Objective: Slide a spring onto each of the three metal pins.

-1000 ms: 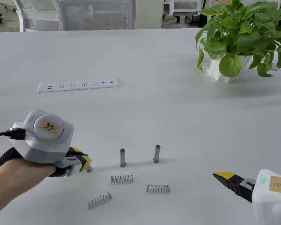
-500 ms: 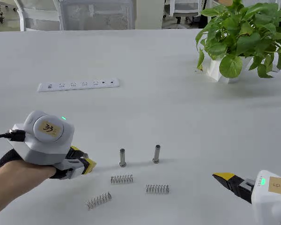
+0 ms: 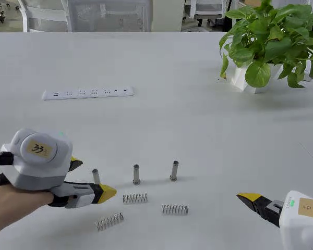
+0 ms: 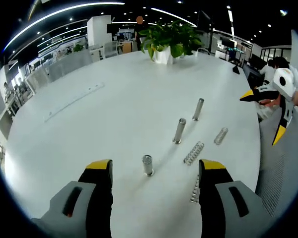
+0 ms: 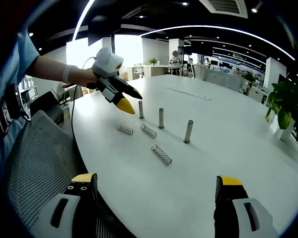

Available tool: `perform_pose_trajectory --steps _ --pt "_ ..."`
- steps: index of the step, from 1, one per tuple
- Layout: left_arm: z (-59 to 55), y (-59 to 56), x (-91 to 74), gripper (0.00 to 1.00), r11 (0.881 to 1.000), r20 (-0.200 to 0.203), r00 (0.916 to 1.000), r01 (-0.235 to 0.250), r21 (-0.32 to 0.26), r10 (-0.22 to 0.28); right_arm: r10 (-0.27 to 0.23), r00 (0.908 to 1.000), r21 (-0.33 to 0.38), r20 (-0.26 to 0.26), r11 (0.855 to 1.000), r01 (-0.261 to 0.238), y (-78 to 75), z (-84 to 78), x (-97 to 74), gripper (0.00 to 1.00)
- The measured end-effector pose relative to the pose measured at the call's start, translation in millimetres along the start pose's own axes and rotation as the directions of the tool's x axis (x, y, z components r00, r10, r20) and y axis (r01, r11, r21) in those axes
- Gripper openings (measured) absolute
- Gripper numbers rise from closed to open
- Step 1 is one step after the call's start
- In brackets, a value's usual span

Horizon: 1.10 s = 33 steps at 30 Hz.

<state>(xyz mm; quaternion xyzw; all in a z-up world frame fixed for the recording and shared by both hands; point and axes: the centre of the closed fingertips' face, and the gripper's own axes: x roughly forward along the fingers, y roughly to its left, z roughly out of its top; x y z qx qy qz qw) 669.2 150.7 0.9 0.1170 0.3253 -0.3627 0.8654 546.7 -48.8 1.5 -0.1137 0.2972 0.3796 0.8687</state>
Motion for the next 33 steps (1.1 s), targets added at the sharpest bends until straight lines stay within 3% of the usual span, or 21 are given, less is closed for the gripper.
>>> perform_pose_trajectory --steps 4,5,11,19,21,22,26,33 --pt "-5.5 -2.6 -5.8 0.78 1.000 0.007 1.0000 0.007 0.018 -0.007 0.003 1.0000 -0.002 -0.006 1.000 -0.003 0.8 -0.9 0.5 0.99" --pt "-5.1 -4.8 -7.6 0.80 1.000 0.025 0.9995 0.018 0.013 -0.019 0.005 1.0000 -0.002 -0.006 1.000 -0.005 1.3 -0.8 0.5 0.99" --pt "-7.7 -8.5 -15.6 0.99 1.000 0.049 0.9985 0.024 0.016 -0.025 0.014 0.9999 0.016 0.001 1.000 -0.014 -0.7 0.6 0.9 0.99" --pt "-4.5 -12.2 -27.6 0.99 1.000 0.088 0.9957 0.029 -0.002 -0.029 0.011 0.9998 -0.014 -0.018 1.000 -0.011 -7.2 0.0 0.6 0.99" --pt "-4.7 -14.0 -31.2 0.99 1.000 0.090 0.9957 0.021 0.018 -0.023 0.008 0.9998 -0.015 -0.019 1.000 -0.008 -10.9 0.7 -1.3 0.99" --pt "-1.9 -15.8 -33.7 0.99 0.999 0.112 0.9934 0.017 0.045 -0.022 0.003 0.9998 -0.017 -0.020 1.000 -0.004 -13.4 0.8 -2.4 0.99" --pt "-2.5 -23.2 -40.1 0.99 0.998 0.126 0.9915 0.025 0.061 -0.033 -0.009 0.9997 -0.020 -0.023 1.000 0.008 -19.8 0.2 -6.2 0.99" --pt "3.0 -28.4 -48.8 0.99 0.998 0.186 0.9819 0.028 0.052 -0.037 -0.020 0.9993 -0.034 -0.032 0.999 0.019 -26.2 -0.6 -8.6 0.99"
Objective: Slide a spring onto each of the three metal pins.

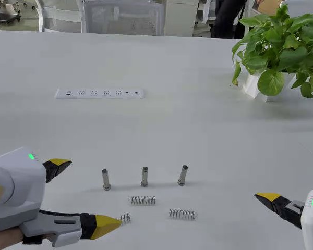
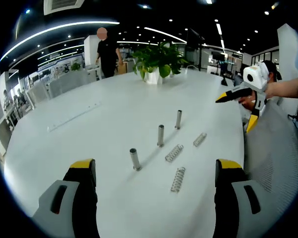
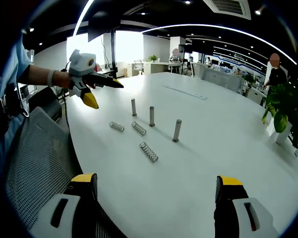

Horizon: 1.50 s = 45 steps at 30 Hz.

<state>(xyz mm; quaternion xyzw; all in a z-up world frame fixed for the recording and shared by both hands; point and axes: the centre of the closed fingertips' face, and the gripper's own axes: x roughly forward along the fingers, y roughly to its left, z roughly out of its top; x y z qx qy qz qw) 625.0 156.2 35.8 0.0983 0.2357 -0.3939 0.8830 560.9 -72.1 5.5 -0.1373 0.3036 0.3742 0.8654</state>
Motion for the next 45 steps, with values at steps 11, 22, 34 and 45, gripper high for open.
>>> perform_pose_trajectory --steps 11,22,34,45 --pt "-17.2 -9.6 -6.9 0.98 1.000 -0.001 1.0000 0.006 -0.027 -0.006 0.002 0.9999 -0.029 -0.014 1.000 -0.002 -4.8 1.2 -0.4 0.99" --pt "-38.5 -15.5 -14.1 0.95 0.998 -0.021 0.9998 -0.007 -0.062 0.006 0.001 0.9997 -0.066 -0.026 0.998 -0.002 -11.7 5.0 -1.1 0.99" --pt "-51.5 -16.9 -8.0 0.78 0.998 -0.030 0.9994 -0.018 -0.057 0.016 -0.002 0.9997 -0.070 -0.025 0.998 0.000 -12.2 7.4 -2.7 0.99" --pt "-63.2 -23.2 8.9 0.60 0.999 -0.090 0.9951 0.040 -0.010 -0.041 -0.008 0.9997 -0.060 -0.024 0.998 0.006 -12.5 5.9 -5.3 0.99"
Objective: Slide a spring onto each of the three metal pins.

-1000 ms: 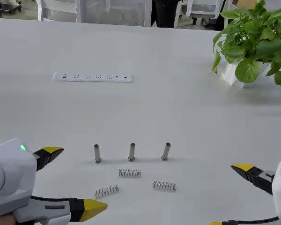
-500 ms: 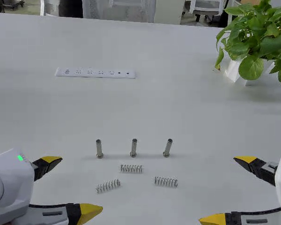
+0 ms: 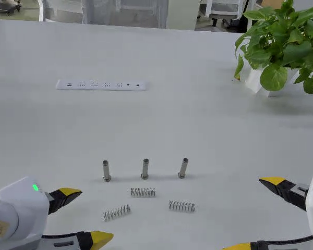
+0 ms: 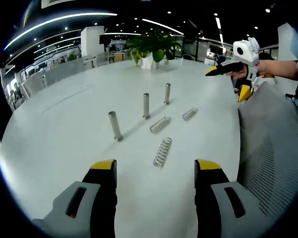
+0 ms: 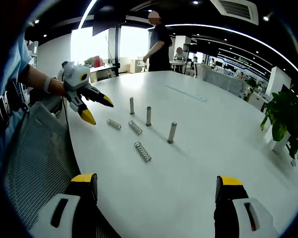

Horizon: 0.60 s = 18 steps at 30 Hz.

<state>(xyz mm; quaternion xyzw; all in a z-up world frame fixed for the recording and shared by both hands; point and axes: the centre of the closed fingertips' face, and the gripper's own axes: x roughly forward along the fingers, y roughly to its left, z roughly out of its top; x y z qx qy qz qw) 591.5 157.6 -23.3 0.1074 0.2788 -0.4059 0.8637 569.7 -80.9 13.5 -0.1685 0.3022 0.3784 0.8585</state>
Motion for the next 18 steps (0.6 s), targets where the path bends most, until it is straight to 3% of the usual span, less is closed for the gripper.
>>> perform_pose_trajectory --steps 6,13,18 --pt "-8.3 1.3 8.9 0.51 0.999 -0.051 0.9987 0.006 0.032 -0.005 -0.002 1.0000 0.006 -0.003 1.000 0.002 1.1 -1.0 -0.3 0.99" --pt "-7.8 -1.2 15.4 0.39 0.999 -0.087 0.9959 0.028 0.039 -0.025 -0.002 1.0000 0.012 0.000 1.000 0.002 3.6 -2.3 -1.0 0.99" --pt "-6.0 -2.2 18.5 0.31 0.996 -0.117 0.9926 0.043 0.081 -0.034 -0.002 1.0000 0.017 0.003 1.000 0.002 5.5 -3.1 -1.6 0.99"
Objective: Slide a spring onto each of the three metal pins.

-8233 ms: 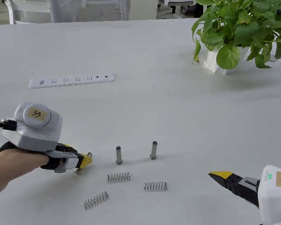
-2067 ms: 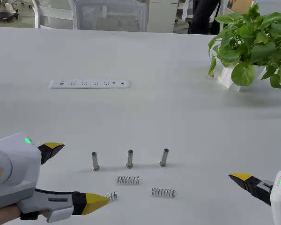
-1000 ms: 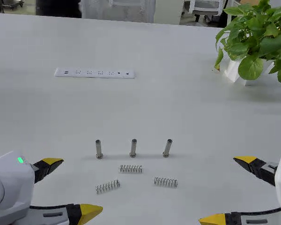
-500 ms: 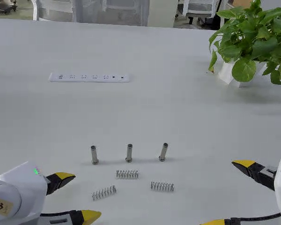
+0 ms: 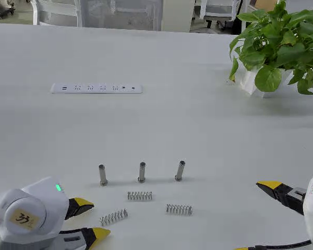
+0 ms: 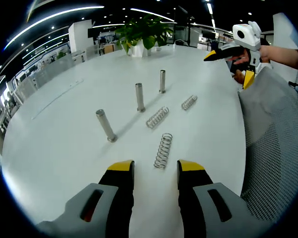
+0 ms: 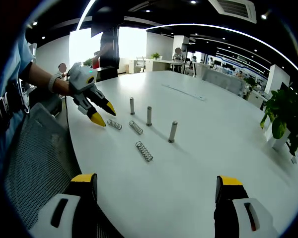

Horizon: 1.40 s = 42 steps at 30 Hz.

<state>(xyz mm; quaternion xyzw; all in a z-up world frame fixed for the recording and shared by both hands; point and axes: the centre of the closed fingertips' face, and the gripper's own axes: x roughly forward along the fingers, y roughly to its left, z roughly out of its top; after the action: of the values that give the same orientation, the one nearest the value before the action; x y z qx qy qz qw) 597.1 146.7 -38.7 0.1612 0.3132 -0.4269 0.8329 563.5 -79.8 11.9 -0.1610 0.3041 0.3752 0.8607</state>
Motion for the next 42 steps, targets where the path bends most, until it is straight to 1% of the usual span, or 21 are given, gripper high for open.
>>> perform_pose_trajectory --steps 4,5,6,8,13,15,18,21,23,25,27,29,30,31,34,36,38,40,42 --pt "0.5 -2.2 4.5 0.27 0.999 -0.023 0.9996 0.019 0.033 -0.019 0.000 1.0000 0.003 0.003 1.000 0.000 0.9 0.7 0.1 0.99" --pt "0.5 -2.1 5.5 0.26 0.999 -0.028 0.9994 0.020 0.036 -0.019 0.000 1.0000 0.004 0.004 1.000 0.000 0.6 0.6 0.2 0.99" --pt "-0.5 -1.8 6.9 0.24 0.999 -0.042 0.9988 0.024 0.036 -0.023 -0.001 1.0000 0.003 0.005 1.000 0.001 0.2 0.3 0.2 0.99" --pt "0.1 -1.6 8.4 0.22 0.999 -0.048 0.9985 0.027 0.038 -0.025 -0.002 1.0000 0.004 0.006 1.000 0.002 -0.2 0.6 0.1 0.99" --pt "-2.3 -2.6 11.8 0.20 0.997 -0.090 0.9953 0.042 0.069 -0.036 -0.006 0.9999 0.009 0.013 1.000 0.006 -1.1 1.6 0.3 0.99" --pt "-0.6 -4.0 11.4 0.18 0.995 -0.102 0.9940 0.048 0.085 -0.039 -0.004 0.9999 0.008 0.013 1.000 0.004 -0.4 1.8 1.0 0.99" --pt "-0.2 -4.7 12.9 0.16 0.994 -0.122 0.9914 0.057 0.089 -0.046 -0.002 0.9999 0.009 0.012 1.000 0.002 0.2 1.5 2.4 0.99" --pt "0.1 -6.8 13.6 0.14 0.993 -0.154 0.9864 0.072 0.094 -0.057 0.003 0.9999 0.009 0.013 1.000 -0.003 1.6 1.2 3.7 0.99" --pt "-0.3 -6.0 14.7 0.13 0.993 -0.171 0.9836 0.074 0.096 -0.057 0.004 0.9999 0.011 0.014 1.000 -0.004 1.9 1.2 4.0 0.99" --pt "-0.3 -6.0 14.9 0.12 0.992 -0.199 0.9783 0.077 0.098 -0.057 0.005 0.9999 0.013 0.015 1.000 -0.006 2.3 0.5 4.2 0.99" --pt "-1.4 -6.7 15.0 0.11 0.992 -0.234 0.9703 0.084 0.093 -0.061 0.006 0.9999 0.013 0.015 1.000 -0.006 2.9 0.1 4.3 0.99" --pt "-1.4 -7.1 15.5 0.10 0.989 -0.258 0.9643 0.093 0.111 -0.062 0.007 0.9998 0.015 0.017 1.000 -0.007 3.7 0.1 4.4 0.99" --pt "-1.4 -7.3 15.8 0.09 0.990 -0.264 0.9627 0.091 0.110 -0.059 0.007 0.9998 0.015 0.017 1.000 -0.007 3.9 -0.1 4.5 0.99" --pt "-1.3 -7.5 15.9 0.09 0.990 -0.276 0.9594 0.092 0.108 -0.059 0.007 0.9998 0.015 0.016 1.000 -0.008 4.1 -0.5 4.6 0.99" --pt "-2.1 -6.1 16.5 0.08 0.991 -0.295 0.9540 0.087 0.100 -0.054 0.008 0.9998 0.017 0.018 1.000 -0.008 4.7 -0.7 4.4 0.99" --pt "-3.2 -5.6 16.2 0.07 0.992 -0.301 0.9522 0.085 0.098 -0.052 0.008 0.9998 0.017 0.018 1.000 -0.008 5.3 -0.8 4.2 0.99" --pt "-3.6 -5.8 15.7 0.07 0.993 -0.305 0.9512 0.078 0.088 -0.048 0.009 0.9998 0.018 0.018 1.000 -0.009 5.8 -1.1 4.3 0.99" --pt "-3.6 -5.7 15.4 0.07 0.993 -0.305 0.9515 0.074 0.092 -0.043 0.010 0.9997 0.018 0.020 1.000 -0.010 6.6 -0.4 4.2 0.99" --pt "-3.8 -5.8 14.8 0.07 0.994 -0.299 0.9537 0.065 0.092 -0.035 0.010 0.9997 0.020 0.023 1.000 -0.011 7.3 0.2 4.3 0.99"
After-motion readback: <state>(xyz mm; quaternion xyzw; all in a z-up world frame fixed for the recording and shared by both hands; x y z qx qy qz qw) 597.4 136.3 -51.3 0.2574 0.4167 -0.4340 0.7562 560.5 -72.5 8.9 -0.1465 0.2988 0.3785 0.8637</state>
